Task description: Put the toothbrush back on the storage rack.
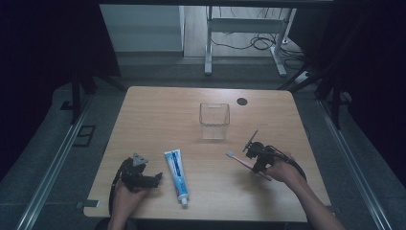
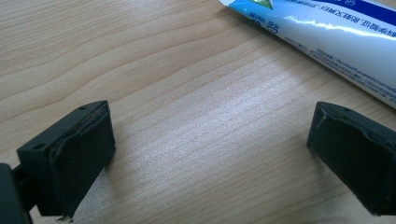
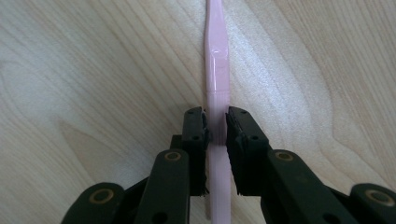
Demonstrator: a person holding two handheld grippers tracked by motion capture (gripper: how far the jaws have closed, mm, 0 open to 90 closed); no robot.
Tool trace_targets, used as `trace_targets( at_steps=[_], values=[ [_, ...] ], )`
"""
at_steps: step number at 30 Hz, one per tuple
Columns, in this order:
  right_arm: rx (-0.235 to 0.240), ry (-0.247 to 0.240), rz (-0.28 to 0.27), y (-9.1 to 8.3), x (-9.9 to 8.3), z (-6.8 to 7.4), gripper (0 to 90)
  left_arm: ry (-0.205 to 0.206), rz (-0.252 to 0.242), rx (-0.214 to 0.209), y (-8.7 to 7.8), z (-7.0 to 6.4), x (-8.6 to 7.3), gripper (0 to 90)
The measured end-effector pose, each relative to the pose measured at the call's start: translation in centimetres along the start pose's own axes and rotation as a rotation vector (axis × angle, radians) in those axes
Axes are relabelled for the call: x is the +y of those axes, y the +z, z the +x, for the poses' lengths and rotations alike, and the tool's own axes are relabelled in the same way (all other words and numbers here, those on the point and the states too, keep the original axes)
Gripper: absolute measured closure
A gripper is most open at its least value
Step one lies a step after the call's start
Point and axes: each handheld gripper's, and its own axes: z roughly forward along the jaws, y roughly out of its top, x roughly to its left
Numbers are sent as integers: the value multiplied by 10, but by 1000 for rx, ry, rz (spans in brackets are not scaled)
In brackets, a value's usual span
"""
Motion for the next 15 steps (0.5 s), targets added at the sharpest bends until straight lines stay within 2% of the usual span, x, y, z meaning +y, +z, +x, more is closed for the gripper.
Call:
trace_targets(
  at_steps=[7, 15],
  values=[
    [-8, 7, 40, 6, 4, -3, 765, 1, 0, 1, 0, 0, 0, 7],
    [8, 32, 40, 7, 4, -4, 827, 0, 0, 0, 0, 0, 0, 7]
  ],
)
